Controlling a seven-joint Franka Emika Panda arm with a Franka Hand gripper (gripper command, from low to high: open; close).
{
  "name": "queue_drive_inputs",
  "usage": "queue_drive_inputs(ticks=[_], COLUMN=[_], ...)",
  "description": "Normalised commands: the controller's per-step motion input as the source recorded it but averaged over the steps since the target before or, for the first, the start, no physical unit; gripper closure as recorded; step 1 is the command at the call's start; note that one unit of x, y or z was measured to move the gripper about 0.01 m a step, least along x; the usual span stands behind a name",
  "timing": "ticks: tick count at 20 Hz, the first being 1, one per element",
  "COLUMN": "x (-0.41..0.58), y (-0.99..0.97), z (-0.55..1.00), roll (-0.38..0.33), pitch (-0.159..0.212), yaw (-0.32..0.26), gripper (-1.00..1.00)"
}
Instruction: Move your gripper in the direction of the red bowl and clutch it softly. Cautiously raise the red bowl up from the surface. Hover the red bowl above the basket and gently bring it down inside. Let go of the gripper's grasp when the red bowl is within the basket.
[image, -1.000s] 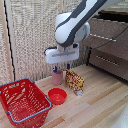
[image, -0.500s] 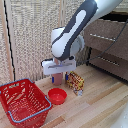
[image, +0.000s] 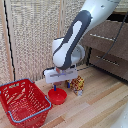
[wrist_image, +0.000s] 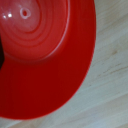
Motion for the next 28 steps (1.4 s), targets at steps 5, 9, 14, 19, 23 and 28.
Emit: queue_drive_inputs(ticks=[5,9,14,19,23,28], x=[-0.129,-0.006,0.000,0.000,0.000,0.000], y=[0.01,0.10,0.06,0.04,0.01,0.00], z=[-0.39,-0.28,-0.15,-0.09,-0.07,-0.06], roll=[-0.045,-0.070,-0.031,-0.014,-0.007,0.000], pitch=[0.004,0.021,0.019,0.040,0.009,0.000], yaw=[0.030,0.012,0.010,0.013,0.001,0.000], gripper=[-1.00,1.00,1.00,1.00,1.00,1.00])
